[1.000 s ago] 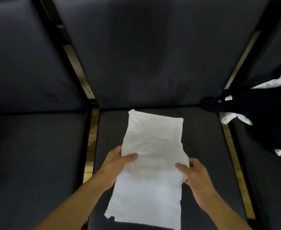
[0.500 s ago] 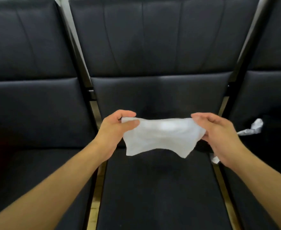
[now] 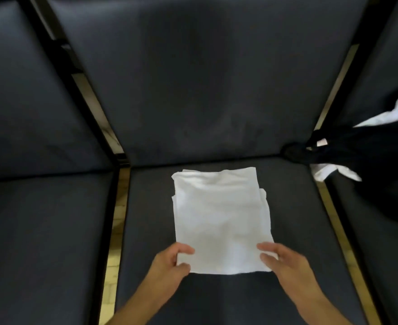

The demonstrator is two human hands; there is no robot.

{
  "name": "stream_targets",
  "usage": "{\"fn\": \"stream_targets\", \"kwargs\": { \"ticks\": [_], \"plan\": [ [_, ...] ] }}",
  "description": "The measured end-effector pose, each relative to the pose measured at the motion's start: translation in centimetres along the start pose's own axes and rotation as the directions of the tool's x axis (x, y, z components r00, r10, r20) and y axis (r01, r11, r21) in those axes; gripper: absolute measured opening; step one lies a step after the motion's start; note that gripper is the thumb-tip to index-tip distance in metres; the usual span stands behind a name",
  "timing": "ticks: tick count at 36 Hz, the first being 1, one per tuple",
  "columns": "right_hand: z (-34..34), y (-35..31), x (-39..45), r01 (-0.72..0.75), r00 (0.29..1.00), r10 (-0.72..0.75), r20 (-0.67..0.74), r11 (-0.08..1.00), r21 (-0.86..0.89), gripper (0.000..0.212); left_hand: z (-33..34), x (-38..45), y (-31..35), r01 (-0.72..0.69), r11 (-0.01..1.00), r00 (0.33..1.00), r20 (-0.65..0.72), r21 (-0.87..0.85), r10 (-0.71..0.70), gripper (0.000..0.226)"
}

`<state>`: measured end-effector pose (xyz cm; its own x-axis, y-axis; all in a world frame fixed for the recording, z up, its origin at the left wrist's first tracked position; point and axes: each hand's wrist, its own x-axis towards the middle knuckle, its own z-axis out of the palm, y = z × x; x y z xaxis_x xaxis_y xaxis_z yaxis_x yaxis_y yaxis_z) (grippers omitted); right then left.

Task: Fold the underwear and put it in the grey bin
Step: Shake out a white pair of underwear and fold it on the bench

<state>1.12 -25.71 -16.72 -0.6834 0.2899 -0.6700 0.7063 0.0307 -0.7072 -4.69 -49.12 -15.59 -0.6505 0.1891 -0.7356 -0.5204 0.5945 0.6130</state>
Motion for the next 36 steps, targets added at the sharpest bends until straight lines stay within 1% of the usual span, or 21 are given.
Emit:
{"fn": "stream_targets", "kwargs": {
  "ticks": [5, 6, 7, 10, 11, 12, 14, 17, 18, 20, 23, 28, 33, 35, 36],
  "plan": [
    [0.0, -0.2, -0.2, -0.039, 0.998, 0.04, -0.056, 0.999, 0.032, 0.002, 0.2, 0.1, 0.1, -0.017, 0.999, 1.0, 0.002, 0.03, 0.017, 0.026],
    [-0.1, -0.5, -0.1, -0.046, 0.996, 0.048, -0.07, 0.998, 0.037, 0.003, 0.2, 0.0, 0.1, -0.011, 0.999, 1.0, 0.001, 0.031, 0.011, 0.025],
    [-0.1, -0.8, 0.0, -0.044, 0.995, 0.047, -0.089, 0.998, 0.038, 0.01, 0.1, 0.0, 0.1, -0.008, 1.0, 1.0, -0.001, 0.028, 0.008, 0.024],
    [-0.1, -1.3, 0.8, -0.082, 0.983, 0.08, -0.164, 0.997, -0.007, 0.041, 0.3, 0.0, 0.8, 0.028, 0.999, 0.999, -0.029, -0.024, -0.028, 0.018],
    [0.0, -1.5, 0.9, -0.098, 0.981, 0.092, -0.173, 0.995, -0.027, 0.046, 0.5, -0.1, 1.3, 0.04, 0.998, 0.998, -0.05, -0.055, -0.043, 0.017],
    [0.0, -1.6, 1.0, -0.103, 0.981, 0.095, -0.167, 0.994, -0.039, 0.042, 0.6, 0.0, 1.8, 0.053, 0.995, 0.995, -0.082, -0.084, -0.06, 0.021],
    [-0.1, -1.9, 0.8, -0.108, 0.985, 0.101, -0.143, 0.993, -0.046, 0.021, 1.0, 0.2, 2.7, 0.087, 0.985, 0.979, -0.17, -0.148, -0.112, 0.038],
    [0.0, -2.0, 0.4, -0.11, 0.986, 0.105, -0.126, 0.993, -0.031, 0.026, 1.3, 0.4, 3.1, 0.14, 0.954, 0.941, -0.263, -0.266, -0.211, 0.054],
    [0.0, -2.0, 0.3, -0.12, 0.986, 0.116, -0.119, 0.992, -0.031, 0.026, 1.4, 0.4, 3.0, 0.145, 0.95, 0.933, -0.281, -0.275, -0.224, 0.054],
    [0.0, -2.1, 0.1, -0.13, 0.986, 0.124, -0.108, 0.99, -0.053, 0.03, 1.5, 0.3, 2.9, 0.15, 0.942, 0.924, -0.296, -0.3, -0.242, 0.046],
    [-0.2, -2.1, -0.1, -0.139, 0.988, 0.131, -0.085, 0.986, -0.09, 0.035, 1.5, 0.1, 2.7, 0.175, 0.921, 0.93, -0.25, -0.349, -0.271, 0.029],
    [-0.5, -1.6, -0.2, -0.194, 0.98, 0.187, -0.066, 0.973, -0.124, 0.03, 1.0, -0.4, 2.5, 0.228, 0.912, 0.953, -0.114, -0.341, -0.281, 0.011],
    [-0.9, -1.1, -0.4, -0.204, 0.979, 0.201, -0.032, 0.967, -0.151, 0.02, 0.9, -0.8, 2.1, 0.234, 0.943, 0.969, -0.026, -0.235, -0.247, 0.028],
    [-1.1, -1.3, -0.4, -0.195, 0.981, 0.195, -0.012, 0.974, -0.119, 0.015, 1.1, -0.9, 2.1, 0.216, 0.95, 0.974, -0.018, -0.225, -0.226, 0.027],
    [-1.0, -1.5, -0.4, -0.191, 0.982, 0.191, -0.003, 0.979, -0.077, 0.012, 1.2, -0.9, 2.2, 0.206, 0.947, 0.975, -0.027, -0.246, -0.219, 0.023]
  ]
}}
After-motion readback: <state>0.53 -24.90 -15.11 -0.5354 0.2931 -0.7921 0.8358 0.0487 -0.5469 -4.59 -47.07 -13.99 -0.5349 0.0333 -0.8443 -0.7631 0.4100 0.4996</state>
